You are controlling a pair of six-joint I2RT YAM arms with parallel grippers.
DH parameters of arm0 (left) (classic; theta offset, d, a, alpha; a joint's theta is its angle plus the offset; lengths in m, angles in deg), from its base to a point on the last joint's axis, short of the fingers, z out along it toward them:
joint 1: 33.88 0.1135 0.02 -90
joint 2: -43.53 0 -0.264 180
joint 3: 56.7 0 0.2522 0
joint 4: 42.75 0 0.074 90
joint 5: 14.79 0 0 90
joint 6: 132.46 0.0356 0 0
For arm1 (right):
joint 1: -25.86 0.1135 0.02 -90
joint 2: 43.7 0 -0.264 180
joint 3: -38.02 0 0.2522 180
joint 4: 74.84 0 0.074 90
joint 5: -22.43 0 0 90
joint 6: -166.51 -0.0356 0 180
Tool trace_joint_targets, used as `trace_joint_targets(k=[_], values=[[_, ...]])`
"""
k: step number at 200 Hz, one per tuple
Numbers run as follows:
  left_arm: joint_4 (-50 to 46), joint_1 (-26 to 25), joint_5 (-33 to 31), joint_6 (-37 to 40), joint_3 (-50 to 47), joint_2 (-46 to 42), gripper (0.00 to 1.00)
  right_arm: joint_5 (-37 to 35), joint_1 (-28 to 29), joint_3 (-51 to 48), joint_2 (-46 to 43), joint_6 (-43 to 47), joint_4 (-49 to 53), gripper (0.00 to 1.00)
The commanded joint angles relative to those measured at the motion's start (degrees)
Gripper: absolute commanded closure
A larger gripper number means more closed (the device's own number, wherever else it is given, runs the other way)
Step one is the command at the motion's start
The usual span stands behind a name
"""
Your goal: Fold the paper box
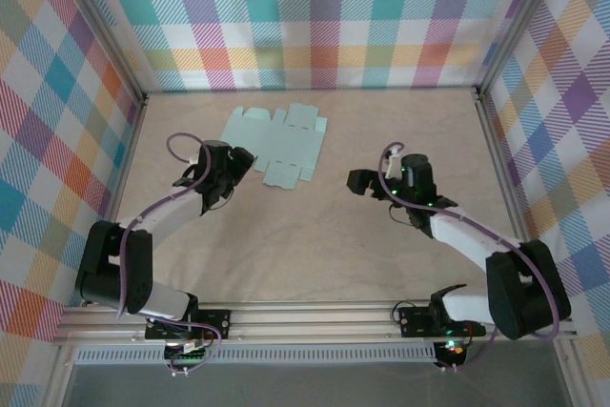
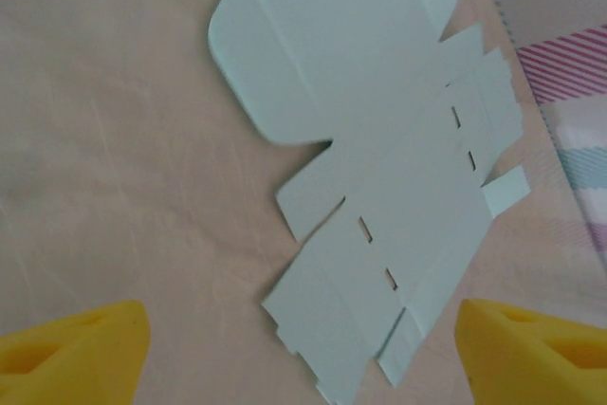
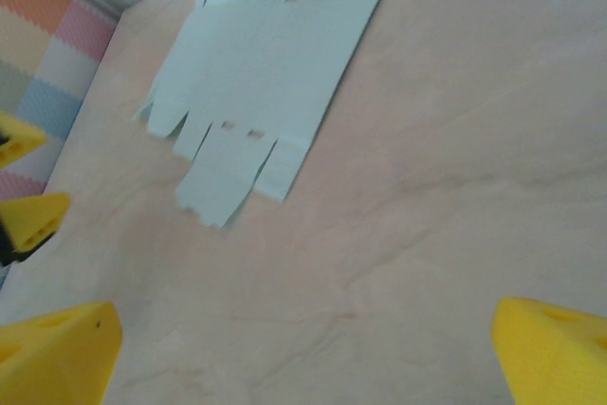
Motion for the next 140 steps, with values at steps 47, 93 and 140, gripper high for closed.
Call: trace_joint_targets(k=[47, 93, 140], values=[[7.4, -2.9, 7.0, -17.6, 1.4, 11.1, 0.32, -0.6, 8.0, 4.5, 8.6, -5.8, -5.8, 0.0], [9.1, -3.6, 8.4, -20.2, 3.5, 16.9, 0.39, -1.5, 8.1, 4.6, 8.2, -5.7, -4.6, 0.0], [9.1, -3.7, 9.1, -19.9, 5.5, 19.3, 0.51, -2.9, 8.1, 4.5, 7.6, -4.6, -2.8, 0.0]])
